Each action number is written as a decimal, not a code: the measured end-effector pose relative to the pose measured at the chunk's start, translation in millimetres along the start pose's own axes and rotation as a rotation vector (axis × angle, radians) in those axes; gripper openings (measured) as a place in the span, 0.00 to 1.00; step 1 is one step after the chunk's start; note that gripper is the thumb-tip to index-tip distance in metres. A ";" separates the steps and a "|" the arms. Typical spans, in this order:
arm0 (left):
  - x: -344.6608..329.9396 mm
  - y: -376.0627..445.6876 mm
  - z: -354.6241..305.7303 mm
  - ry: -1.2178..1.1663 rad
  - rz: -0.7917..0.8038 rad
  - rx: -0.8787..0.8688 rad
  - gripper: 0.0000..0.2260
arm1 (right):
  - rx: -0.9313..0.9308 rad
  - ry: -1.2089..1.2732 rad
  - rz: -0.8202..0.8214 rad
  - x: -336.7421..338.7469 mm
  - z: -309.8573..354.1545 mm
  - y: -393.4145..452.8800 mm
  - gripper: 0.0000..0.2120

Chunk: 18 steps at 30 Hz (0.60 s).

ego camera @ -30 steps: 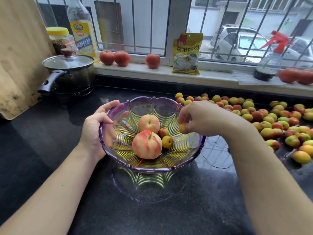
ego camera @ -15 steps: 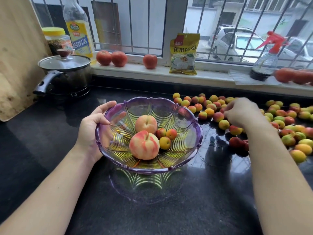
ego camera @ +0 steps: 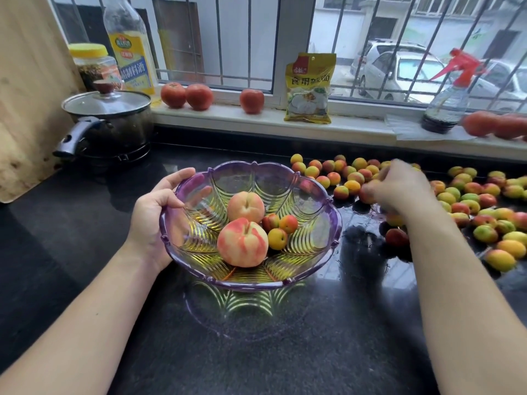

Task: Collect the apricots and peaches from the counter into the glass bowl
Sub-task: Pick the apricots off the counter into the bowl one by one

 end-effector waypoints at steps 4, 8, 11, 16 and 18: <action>-0.4 -0.3 -0.1 -0.004 0.003 -0.002 0.28 | 0.475 0.291 0.111 46.3 74.8 -52.8 0.15; 1.0 0.5 0.0 -0.003 0.002 0.002 0.27 | 0.799 -0.142 0.448 6.0 119.4 -110.0 0.11; 0.9 2.6 1.4 -0.023 0.004 0.007 0.27 | 0.826 -0.389 0.478 -20.8 123.6 -117.8 0.12; 0.1 3.3 1.4 -0.008 0.017 0.000 0.25 | 0.817 -0.462 0.396 -25.3 124.9 -111.4 0.14; 0.0 2.7 0.7 0.000 0.016 -0.002 0.25 | 0.771 -0.199 0.304 3.2 123.2 -96.6 0.10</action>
Point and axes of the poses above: each hand's wrist, its own y-axis towards the middle knuckle, its own x-axis out of the back of the hand, z = x × y, the point moved 9 cm from there along y, towards the middle knuckle, and after that the axes turned 8 degrees about -y, right-handed, at the moved point
